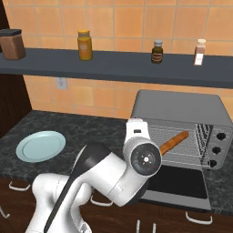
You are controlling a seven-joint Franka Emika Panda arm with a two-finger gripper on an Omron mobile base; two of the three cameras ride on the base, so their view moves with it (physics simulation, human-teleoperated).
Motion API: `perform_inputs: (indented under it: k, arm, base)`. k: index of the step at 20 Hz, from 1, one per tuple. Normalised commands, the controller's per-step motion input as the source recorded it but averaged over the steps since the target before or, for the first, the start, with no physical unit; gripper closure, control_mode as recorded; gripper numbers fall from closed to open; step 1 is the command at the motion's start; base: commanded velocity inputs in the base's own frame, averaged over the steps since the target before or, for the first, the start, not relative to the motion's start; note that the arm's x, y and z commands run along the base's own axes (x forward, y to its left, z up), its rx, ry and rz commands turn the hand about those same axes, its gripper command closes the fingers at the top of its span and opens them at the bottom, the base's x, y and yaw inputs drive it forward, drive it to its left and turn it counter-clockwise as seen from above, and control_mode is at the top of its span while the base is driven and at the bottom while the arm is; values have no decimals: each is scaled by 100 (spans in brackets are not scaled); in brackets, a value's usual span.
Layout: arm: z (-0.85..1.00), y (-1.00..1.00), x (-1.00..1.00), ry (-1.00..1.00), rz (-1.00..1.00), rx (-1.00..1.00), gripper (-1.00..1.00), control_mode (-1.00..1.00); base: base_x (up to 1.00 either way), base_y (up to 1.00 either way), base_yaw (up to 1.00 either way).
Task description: Pick up the kebab skewer and baguette bread, and place them inside the toaster oven. Close the toaster oven door and start by setting the timer.
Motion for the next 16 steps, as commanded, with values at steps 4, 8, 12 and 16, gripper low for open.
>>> perform_inputs:
  k: [4, 8, 12, 16]
  arm:
    - [0, -45, 0, -4, 7, -11, 100, -100]
    - [-7, -4, 35, -1, 5, -10, 100, -100]
    - [-6, 0, 45, 0, 2, -6, 100, -100]
    - [-11, 2, 44, 0, 2, -1, 100, -100]
  base:
    - [0, 0, 0]
    - [0, 0, 0]
    - [0, 0, 0]
    - [0, 0, 0]
